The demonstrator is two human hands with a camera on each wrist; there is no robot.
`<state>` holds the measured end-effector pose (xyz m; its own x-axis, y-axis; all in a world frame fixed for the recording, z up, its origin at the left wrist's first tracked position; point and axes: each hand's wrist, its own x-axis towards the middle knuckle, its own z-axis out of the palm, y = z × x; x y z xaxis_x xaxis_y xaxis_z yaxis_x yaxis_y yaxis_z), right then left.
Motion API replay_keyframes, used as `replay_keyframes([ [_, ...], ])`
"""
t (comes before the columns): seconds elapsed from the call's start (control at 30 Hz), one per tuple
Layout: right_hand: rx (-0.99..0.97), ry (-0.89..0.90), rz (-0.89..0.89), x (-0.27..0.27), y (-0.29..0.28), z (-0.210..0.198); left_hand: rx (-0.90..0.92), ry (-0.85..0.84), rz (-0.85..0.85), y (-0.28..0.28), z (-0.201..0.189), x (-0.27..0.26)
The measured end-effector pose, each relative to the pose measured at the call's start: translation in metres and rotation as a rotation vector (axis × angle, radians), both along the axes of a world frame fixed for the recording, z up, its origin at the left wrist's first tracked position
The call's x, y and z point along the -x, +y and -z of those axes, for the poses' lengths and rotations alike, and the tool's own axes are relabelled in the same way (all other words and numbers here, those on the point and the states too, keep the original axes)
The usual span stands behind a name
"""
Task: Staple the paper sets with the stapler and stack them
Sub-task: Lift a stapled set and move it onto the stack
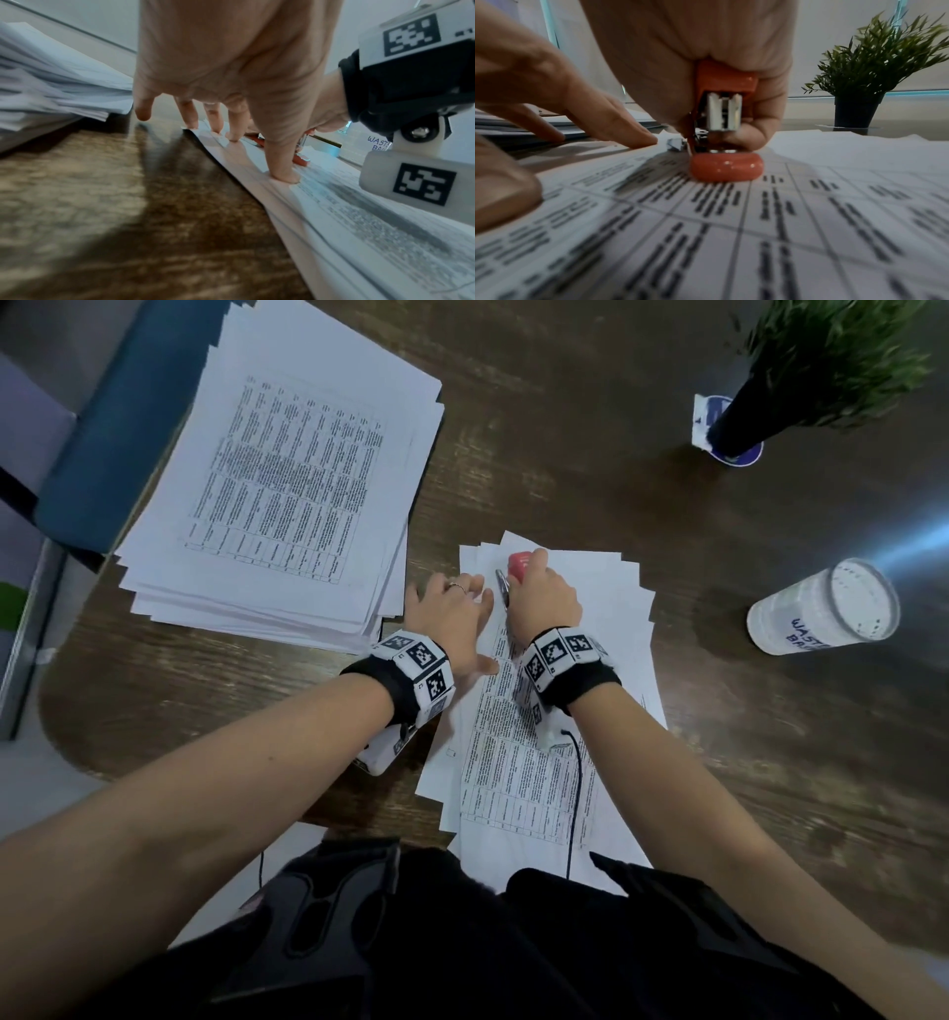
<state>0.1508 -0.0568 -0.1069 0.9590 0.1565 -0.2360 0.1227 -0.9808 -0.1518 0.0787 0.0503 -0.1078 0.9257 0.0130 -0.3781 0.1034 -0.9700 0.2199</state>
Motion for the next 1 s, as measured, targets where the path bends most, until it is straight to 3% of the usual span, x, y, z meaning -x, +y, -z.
replay_keyframes([
  [0.27,-0.193,-0.001,0.115,0.002,-0.015,-0.007,0.101,-0.031,0.009,0.011,-0.006,0.005],
  [0.37,-0.269,0.0,0.088,0.011,-0.027,-0.009,0.186,-0.061,-0.122,0.015,-0.005,0.003],
  [0.73,-0.057,0.022,-0.154,0.035,-0.025,-0.004,0.509,-0.167,-0.602,0.018,0.01,-0.009],
  [1.0,-0.003,0.013,-0.237,0.032,-0.014,-0.001,0.543,-0.2,-0.653,0.017,0.01,-0.006],
])
